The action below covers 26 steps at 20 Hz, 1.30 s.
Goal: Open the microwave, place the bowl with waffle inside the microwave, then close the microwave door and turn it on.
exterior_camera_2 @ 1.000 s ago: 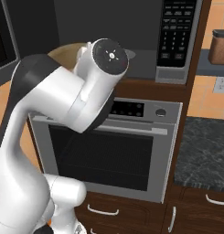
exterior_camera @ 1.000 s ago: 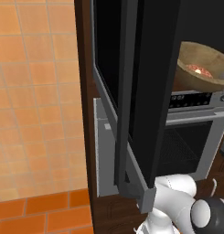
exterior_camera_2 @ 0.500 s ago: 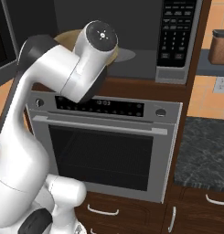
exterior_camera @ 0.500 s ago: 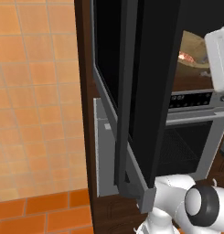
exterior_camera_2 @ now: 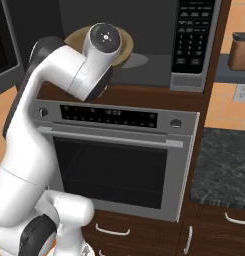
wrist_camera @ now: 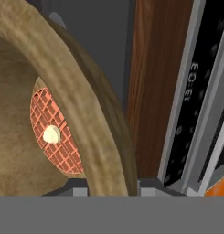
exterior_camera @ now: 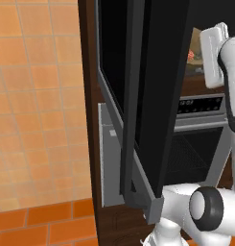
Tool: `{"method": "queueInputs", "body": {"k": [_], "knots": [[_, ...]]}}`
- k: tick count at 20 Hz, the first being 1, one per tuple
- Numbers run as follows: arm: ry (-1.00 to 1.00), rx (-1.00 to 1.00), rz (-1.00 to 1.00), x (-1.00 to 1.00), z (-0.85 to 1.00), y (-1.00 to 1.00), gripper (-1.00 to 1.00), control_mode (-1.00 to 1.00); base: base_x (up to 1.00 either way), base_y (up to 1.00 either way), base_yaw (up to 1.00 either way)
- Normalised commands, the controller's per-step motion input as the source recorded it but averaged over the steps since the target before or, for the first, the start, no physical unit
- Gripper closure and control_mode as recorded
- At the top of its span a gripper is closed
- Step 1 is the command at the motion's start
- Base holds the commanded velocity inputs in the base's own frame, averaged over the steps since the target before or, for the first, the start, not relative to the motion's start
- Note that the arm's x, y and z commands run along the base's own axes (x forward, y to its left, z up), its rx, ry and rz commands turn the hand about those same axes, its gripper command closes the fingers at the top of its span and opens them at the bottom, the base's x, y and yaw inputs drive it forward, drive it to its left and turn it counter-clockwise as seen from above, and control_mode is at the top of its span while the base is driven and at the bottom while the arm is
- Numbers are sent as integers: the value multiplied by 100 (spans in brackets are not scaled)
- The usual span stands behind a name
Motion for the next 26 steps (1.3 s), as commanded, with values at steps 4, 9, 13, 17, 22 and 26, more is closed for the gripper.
{"method": "queueInputs", "body": {"k": [4,9,13,17,22,26], "knots": [[0,0,-18,68,0,15,100,-100,0,0,0],[0,0,-5,68,0,22,100,-100,0,0,0],[0,0,0,64,0,19,100,-100,0,0,0],[0,0,0,61,0,2,100,-100,0,0,0],[0,0,0,49,0,0,100,-100,0,0,0],[0,0,0,21,-13,0,100,-100,0,0,0]]}}
